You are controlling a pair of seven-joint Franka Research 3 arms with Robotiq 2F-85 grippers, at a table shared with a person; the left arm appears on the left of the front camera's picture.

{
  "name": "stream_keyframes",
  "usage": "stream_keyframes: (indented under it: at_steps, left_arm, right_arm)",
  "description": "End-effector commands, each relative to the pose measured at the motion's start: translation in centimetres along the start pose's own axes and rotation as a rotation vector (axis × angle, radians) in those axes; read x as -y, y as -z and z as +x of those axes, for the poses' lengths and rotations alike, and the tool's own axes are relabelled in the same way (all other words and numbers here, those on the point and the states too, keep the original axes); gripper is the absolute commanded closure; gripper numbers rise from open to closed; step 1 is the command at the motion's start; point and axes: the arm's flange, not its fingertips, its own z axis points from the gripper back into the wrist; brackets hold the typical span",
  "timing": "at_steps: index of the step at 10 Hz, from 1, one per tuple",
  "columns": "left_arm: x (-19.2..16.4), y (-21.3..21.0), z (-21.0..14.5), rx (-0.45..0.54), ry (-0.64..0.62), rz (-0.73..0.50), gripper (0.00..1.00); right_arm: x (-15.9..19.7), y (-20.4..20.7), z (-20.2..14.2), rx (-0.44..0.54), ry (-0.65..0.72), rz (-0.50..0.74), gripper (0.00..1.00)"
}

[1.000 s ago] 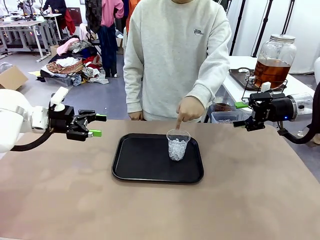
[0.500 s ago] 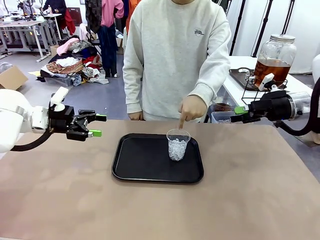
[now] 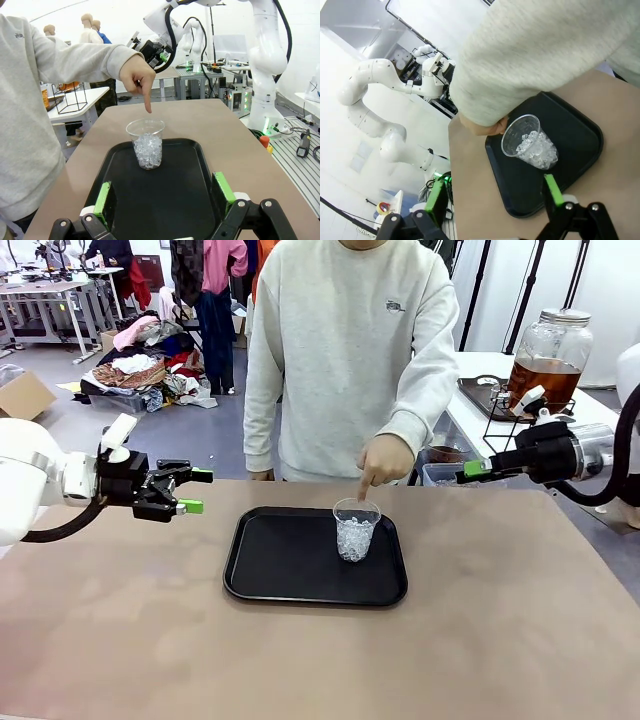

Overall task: Pour the drink into the iced cup.
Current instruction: Pick up the iced cup indicated by the human and present it to them.

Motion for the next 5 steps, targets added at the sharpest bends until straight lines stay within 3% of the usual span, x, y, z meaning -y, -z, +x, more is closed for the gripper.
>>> stream_keyframes:
  at_steps: [1,3,5]
  left_arm:
    - [0.00,0.06,0.08,0.000,0.006,-0.002,0.00]
    - [0.00,0.06,0.08,0.000,0.006,-0.002,0.00]
    - [0.00,0.06,0.08,0.000,0.006,-0.002,0.00]
  right_arm:
    - [-0.03,-0.04,0.09,0.003,0.001,0.002,0.00]
    - [0.02,-0.01,-0.02,0.000,0.001,0.000,0.00]
    - [0.35,0.89,-0.61,0.088,-0.245,-0.009,0.00]
